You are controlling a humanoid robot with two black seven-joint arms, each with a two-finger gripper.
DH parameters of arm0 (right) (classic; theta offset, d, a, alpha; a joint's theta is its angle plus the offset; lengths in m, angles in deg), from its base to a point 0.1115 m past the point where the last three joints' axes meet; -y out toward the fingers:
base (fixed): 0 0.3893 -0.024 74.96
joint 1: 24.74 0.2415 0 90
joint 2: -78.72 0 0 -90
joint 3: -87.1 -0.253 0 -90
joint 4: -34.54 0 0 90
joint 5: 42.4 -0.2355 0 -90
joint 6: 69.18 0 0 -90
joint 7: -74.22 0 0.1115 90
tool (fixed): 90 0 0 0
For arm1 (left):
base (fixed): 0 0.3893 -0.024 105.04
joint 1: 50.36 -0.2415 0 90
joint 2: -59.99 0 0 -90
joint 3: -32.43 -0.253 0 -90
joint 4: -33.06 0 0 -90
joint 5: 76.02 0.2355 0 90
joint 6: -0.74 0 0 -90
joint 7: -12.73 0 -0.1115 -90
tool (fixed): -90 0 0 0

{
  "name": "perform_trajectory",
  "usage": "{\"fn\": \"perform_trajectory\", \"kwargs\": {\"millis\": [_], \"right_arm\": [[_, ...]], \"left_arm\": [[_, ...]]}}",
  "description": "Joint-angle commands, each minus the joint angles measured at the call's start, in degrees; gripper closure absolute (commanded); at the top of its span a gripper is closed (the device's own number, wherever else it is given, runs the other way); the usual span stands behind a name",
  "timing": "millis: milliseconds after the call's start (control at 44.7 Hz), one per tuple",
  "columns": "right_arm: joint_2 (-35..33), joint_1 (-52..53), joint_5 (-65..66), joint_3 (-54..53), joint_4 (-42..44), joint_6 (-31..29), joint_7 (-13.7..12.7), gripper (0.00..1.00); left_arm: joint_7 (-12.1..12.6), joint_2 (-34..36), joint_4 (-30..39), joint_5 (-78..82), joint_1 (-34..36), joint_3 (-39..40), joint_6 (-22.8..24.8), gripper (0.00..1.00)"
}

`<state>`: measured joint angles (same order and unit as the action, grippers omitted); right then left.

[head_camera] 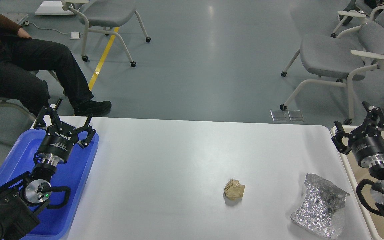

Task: Tidy desktop
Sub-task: 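Move the right gripper inward toward the crumpled silver foil bag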

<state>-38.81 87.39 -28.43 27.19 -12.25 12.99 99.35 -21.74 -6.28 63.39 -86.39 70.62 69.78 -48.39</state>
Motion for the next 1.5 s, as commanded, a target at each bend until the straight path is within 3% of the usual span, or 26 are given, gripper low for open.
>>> {"fn": "perform_trajectory", "kwargs": {"millis": [0, 358, 648, 1476], "right_arm": [[-0.25, -0.07, 0.00, -0.20, 0.12, 0.01, 0.00, 0.00], [-1.39, -1.39, 0.00, -0.20, 0.12, 0.01, 0.17, 0.00], [-1.83, -2.09, -0.09, -0.47, 0.03, 0.01, 3.51, 0.00], [-1.83, -1.48, -0.35, 0.59, 2.49, 0.54, 3.52, 0.00]], "left_arm": [[-0.07, 0.00, -0.01, 0.00, -0.04, 0.00, 0.00, 0.02], [0.02, 0.00, -0.01, 0.00, -0.04, 0.00, 0.00, 0.02], [0.02, 0.00, -0.01, 0.00, 0.05, 0.00, 0.00, 0.02], [0.02, 0.00, -0.01, 0.00, -0.04, 0.00, 0.00, 0.02]]}}
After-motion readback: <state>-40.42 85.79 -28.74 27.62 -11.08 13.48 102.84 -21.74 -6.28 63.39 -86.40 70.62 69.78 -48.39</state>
